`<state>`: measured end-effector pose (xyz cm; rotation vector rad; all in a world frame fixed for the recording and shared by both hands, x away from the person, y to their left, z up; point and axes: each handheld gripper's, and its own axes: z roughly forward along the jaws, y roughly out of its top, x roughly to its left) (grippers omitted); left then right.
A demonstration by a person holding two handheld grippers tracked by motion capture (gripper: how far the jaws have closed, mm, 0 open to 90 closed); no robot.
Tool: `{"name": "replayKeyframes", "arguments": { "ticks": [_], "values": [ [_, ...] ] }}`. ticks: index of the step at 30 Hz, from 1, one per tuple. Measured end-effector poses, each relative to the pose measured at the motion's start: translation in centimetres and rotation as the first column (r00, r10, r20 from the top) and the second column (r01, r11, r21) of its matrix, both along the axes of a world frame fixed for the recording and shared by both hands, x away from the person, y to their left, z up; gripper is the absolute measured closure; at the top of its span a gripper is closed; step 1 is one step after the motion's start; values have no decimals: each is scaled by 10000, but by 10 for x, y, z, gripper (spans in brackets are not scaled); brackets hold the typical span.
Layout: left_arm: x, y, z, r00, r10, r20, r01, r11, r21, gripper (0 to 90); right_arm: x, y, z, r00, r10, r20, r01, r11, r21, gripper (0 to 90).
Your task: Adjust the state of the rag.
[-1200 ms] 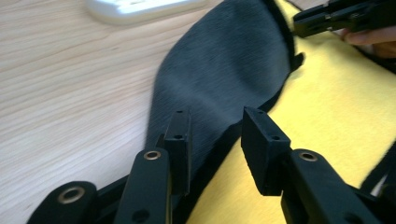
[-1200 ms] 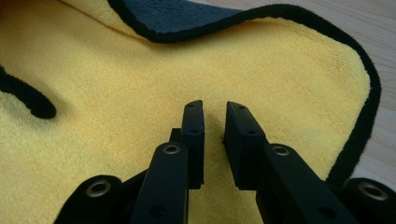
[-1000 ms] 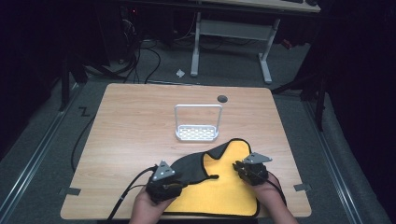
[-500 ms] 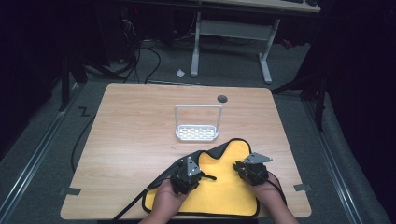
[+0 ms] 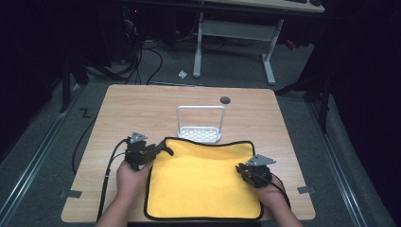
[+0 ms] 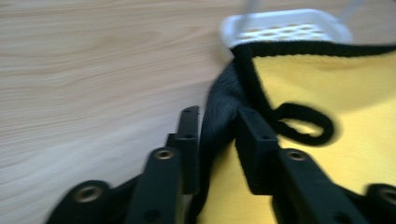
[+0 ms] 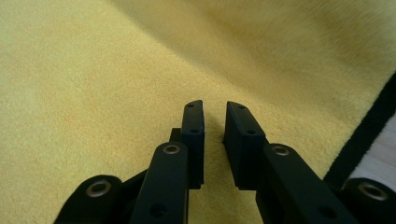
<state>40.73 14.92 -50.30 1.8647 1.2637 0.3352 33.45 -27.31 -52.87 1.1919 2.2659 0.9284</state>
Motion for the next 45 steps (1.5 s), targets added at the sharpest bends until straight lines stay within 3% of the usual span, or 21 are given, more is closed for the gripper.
{"name": "replayKeyframes", "arguments": {
  "ticks": [2, 4, 6, 7, 10, 12, 16, 20, 23, 25, 27, 30, 31, 34, 38, 39, 41, 44, 45],
  "values": [
    [-6, 13, 4, 9982, 413, 446, -399, 9987, -313, 631, 0, 0, 0, 10000, 0, 29, 0, 10000, -11, 785],
    [-16, 14, 6, 9976, 260, 640, -223, 9980, -587, 640, 0, 0, 0, 10000, 7, 24, -7, 10000, 11, 784],
    [-27, 3, 3, 9959, -557, 710, 554, 9984, 62, 692, 0, 0, 1, 10000, -23, 3, 23, 10000, -32, 773],
    [-32, -5, -3, 9935, -1004, 534, 979, 9941, 477, 709, 1, 0, 1, 9999, -67, 154, 69, 9999, -127, 771],
    [-35, -18, -18, 9883, -1521, 69, 1508, 9843, 920, 736, 6, -4, 4, 9980, -526, 346, 529, 9986, -69, 775],
    [-36, -22, -25, 9863, -1651, -69, 1649, 9812, 998, 744, 11, -8, 5, 9954, -810, 508, 815, 9966, -90, 780],
    [-41, -31, -29, 9817, -1902, 5, 1894, 9781, 858, 753, 15, -14, 0, 9958, -894, 207, 898, 9958, -163, 788],
    [-48, -49, -31, 9689, -2469, 147, 2450, 9663, 791, 758, 12, -20, 1, 9941, -1059, 245, 1069, 9932, -456, 784],
    [-49, -64, -30, 9577, -2876, 43, 2868, 9558, 643, 757, 11, -32, 2, 9886, -1460, 363, 1483, 9862, -732, 779],
    [-50, -73, -31, 9502, -3116, 36, 3111, 9492, 471, 748, 12, -44, 2, 9835, -1773, 365, 1797, 9807, -766, 771],
    [-52, -80, -31, 9427, -3334, 118, 3323, 9415, 558, 734, 13, -54, 2, 9767, -2111, 393, 2136, 9737, -797, 770],
    [-52, -83, -31, 9387, -3445, 119, 3434, 9376, 545, 705, 15, -65, 1, 9694, -2434, 330, 2448, 9683, -490, 747],
    [-52, -81, -30, 9395, -3423, 146, 3410, 9383, 570, 691, 15, -66, 2, 9671, -2532, 249, 2540, 9664, -387, 732],
    [-50, -73, -29, 9511, -3059, 428, 3018, 9498, 830, 617, 12, -65, 5, 9686, -2478, 217, 2477, 9688, 33, 681],
    [-42, -57, -26, 9681, -2408, 687, 2370, 9697, 588, 561, 7, -56, 13, 9710, -2304, 642, 2272, 9724, 539, 615],
    [-38, -52, -25, 9724, -2228, 688, 2201, 9745, 444, 546, 6, -54, 15, 9716, -2262, 696, 2226, 9733, 560, 610],
    [-34, -49, -24, 9752, -2089, 729, 2061, 9775, 445, 491, 4, -46, 18, 9726, -2171, 831, 2136, 9757, 490, 616],
    [-23, -47, -26, 9815, -1783, 701, 1780, 9840, 108, 447, -1, -32, 22, 9764, -1879, 1061, 1861, 9822, 267, 622],
    [-19, -48, -27, 9825, -1753, 632, 1740, 9844, 245, 443, -3, -26, 23, 9808, -1548, 1190, 1547, 9879, 101, 609]
  ]
}}
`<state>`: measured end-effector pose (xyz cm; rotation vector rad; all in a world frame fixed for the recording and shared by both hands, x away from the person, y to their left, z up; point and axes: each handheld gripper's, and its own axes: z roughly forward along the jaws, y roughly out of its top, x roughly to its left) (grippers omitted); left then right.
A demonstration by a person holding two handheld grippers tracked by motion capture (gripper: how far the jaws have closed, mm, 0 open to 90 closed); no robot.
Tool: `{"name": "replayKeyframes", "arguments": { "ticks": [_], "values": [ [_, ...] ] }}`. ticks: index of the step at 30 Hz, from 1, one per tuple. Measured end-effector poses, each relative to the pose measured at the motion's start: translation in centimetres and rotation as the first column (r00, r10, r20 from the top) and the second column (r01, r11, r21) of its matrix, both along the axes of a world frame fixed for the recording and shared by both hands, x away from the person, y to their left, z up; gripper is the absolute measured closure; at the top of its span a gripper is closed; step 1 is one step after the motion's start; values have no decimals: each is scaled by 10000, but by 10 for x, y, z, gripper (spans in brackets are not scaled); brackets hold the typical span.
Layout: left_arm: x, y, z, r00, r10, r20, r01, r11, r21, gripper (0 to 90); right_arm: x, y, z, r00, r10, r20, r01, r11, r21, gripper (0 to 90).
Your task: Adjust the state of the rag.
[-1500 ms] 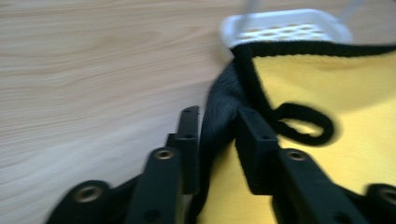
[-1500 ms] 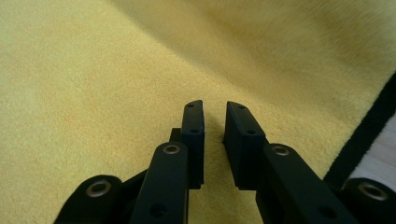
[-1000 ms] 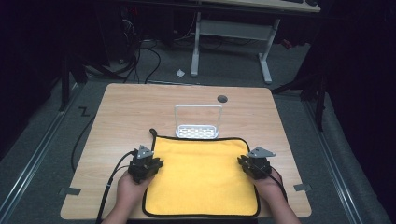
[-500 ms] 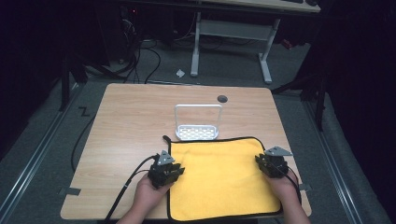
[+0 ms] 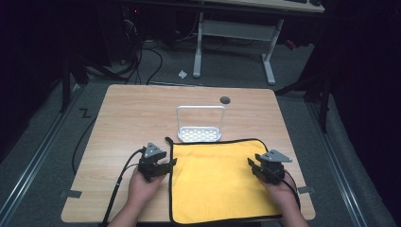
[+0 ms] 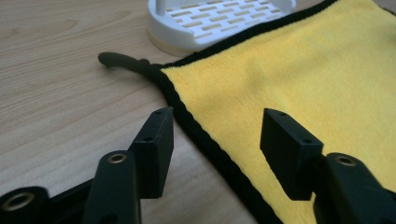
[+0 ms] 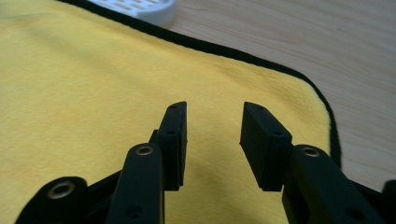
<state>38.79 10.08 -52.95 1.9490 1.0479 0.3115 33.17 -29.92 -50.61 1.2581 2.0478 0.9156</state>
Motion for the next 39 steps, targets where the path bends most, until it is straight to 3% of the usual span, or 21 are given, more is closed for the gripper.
{"name": "replayKeyframes", "arguments": {
  "ticks": [4, 14, 18, 21, 26, 29, 34, 39],
  "values": [
    [15, -10, -1, 9999, 127, 5, -127, 9978, 644, 446, -6, 15, 1, 9985, 469, 287, -460, 9985, -310, 557],
    [44, -25, -1, 9985, 333, -437, -287, 9944, 1012, 424, -13, 33, 3, 9914, 1248, 402, -1226, 9911, -521, 517],
    [47, -29, -3, 9987, 479, -145, -458, 9913, 1234, 425, -14, 37, 1, 9892, 1435, 296, -1416, 9882, -583, 506],
    [43, -33, -4, 9985, 481, 246, -515, 9851, 1638, 473, -14, 39, 1, 9882, 1495, 323, -1479, 9878, -480, 494],
    [38, -34, -6, 9989, 126, 458, -190, 9897, 1421, 653, -18, 49, 6, 9836, 1765, 372, -1763, 9843, -105, 462],
    [40, -31, -6, 9997, -13, 246, -15, 9935, 1142, 780, -23, 65, 9, 9751, 2162, 496, -2166, 9763, 26, 441],
    [46, -21, -8, 9985, 10, -541, -7, 10000, 50, 818, -31, 96, 10, 9553, 2907, 544, -2910, 9567, -36, 413],
    [49, -16, -8, 9963, 2, -860, -31, 9994, -339, 813, -33, 127, 5, 9346, 3555, 125, -3557, 9344, 209, 384]
  ]
}}
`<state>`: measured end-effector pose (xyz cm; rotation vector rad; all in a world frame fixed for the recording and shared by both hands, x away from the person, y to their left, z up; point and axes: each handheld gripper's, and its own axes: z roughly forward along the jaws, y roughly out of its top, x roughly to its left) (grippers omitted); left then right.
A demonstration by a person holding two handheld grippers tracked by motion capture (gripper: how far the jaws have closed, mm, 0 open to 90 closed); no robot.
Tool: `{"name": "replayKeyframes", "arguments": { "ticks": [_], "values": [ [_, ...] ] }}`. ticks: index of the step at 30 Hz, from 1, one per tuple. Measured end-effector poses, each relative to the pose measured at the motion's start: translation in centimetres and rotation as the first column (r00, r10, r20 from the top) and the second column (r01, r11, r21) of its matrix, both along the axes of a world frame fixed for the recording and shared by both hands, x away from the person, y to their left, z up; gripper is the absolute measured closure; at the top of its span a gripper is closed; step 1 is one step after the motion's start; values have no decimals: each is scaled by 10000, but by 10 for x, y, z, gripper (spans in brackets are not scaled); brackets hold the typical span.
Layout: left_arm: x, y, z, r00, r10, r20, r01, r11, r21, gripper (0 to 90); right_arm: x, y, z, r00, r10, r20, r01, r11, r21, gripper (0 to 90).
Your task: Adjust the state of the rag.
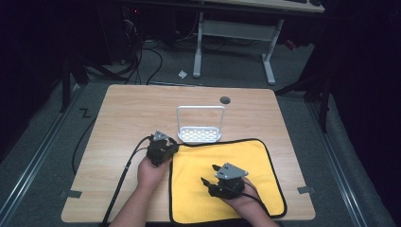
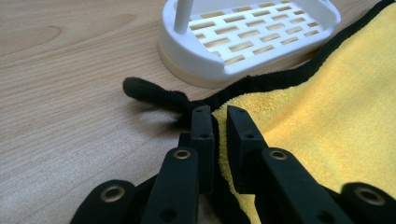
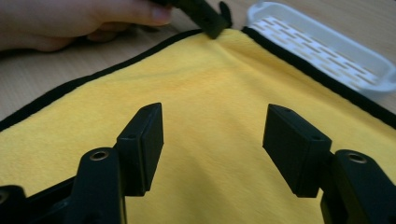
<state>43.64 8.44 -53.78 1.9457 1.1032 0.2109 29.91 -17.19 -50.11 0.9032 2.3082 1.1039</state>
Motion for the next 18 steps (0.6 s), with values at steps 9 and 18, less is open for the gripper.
{"name": "replayKeyframes", "arguments": {
  "ticks": [9, 18],
  "values": [
    [1, 1, 0, 10000, 13, -59, -14, 9999, -118, 808, 0, 53, -15, 9940, 912, -611, -947, 9939, -573, 359],
    [1, 1, 0, 10000, 8, -44, -8, 9999, -120, 798, -11, 92, -23, 9756, 1914, -1078, -1977, 9789, -510, 329]
  ]
}}
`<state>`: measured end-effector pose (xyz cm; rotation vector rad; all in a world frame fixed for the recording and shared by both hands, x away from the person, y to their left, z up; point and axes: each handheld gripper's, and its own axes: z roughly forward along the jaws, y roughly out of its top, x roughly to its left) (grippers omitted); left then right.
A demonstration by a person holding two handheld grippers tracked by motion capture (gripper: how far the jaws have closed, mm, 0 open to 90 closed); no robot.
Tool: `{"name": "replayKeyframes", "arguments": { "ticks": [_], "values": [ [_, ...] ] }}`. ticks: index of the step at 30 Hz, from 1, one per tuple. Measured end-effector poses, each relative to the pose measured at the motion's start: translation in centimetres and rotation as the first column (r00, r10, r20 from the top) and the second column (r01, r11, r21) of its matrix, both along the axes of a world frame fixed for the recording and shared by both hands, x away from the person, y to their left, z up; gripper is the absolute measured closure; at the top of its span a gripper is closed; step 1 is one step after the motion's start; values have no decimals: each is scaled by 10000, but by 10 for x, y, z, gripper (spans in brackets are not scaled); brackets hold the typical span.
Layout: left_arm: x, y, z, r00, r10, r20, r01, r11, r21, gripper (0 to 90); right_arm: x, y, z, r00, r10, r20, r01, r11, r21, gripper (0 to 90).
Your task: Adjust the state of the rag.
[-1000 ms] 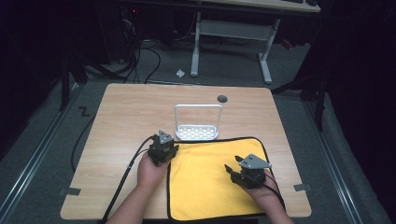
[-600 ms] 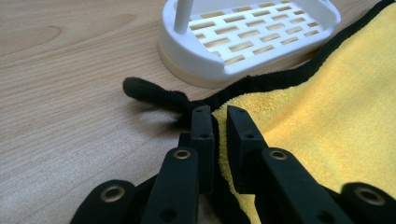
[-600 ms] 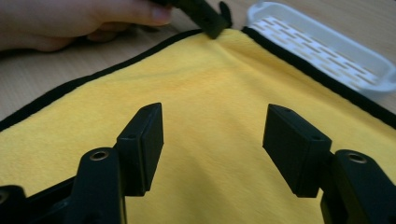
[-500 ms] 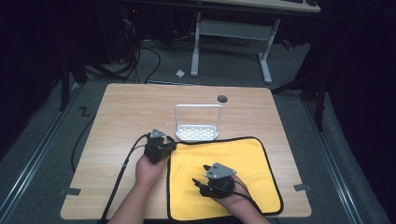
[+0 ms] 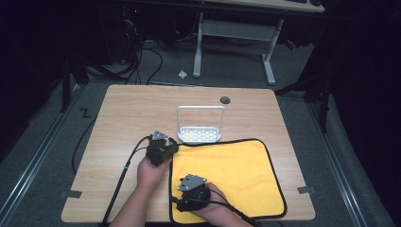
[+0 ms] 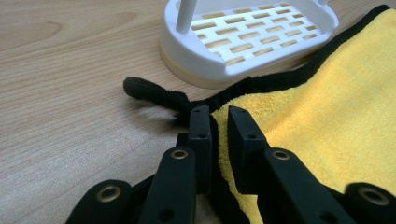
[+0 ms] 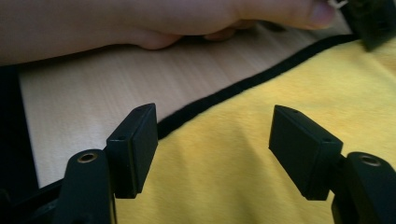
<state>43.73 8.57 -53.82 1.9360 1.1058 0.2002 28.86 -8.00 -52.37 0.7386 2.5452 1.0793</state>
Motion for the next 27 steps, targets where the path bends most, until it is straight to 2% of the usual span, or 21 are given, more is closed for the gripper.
{"name": "replayKeyframes", "arguments": {
  "ticks": [4, 9, 12, 18, 21, 27],
  "values": [
    [0, 0, 0, 10000, 4, -8, -4, 10000, -3, 795, -7, 10, -4, 9989, 374, -275, -374, 9993, 9, 319],
    [-1, 0, 0, 10000, 45, -30, -46, 10000, -38, 793, -11, 14, -9, 9982, 565, -216, -572, 9977, -350, 367],
    [-1, 0, 0, 10000, 34, -39, -34, 10000, -34, 793, -10, 10, -8, 9991, 408, -119, -412, 9987, -316, 484],
    [0, 1, 0, 10000, 24, -71, -25, 10000, -71, 793, -8, 3, -5, 9995, 323, 70, -320, 9989, -347, 642],
    [0, 1, 0, 9999, 30, -104, -31, 9999, -107, 792, -8, 0, -4, 9995, 291, 122, -286, 9989, -379, 696],
    [0, 3, 0, 9999, 48, -160, -51, 9998, -209, 789, -11, -8, 0, 9988, 263, 419, -257, 9996, -148, 768]
  ]
}}
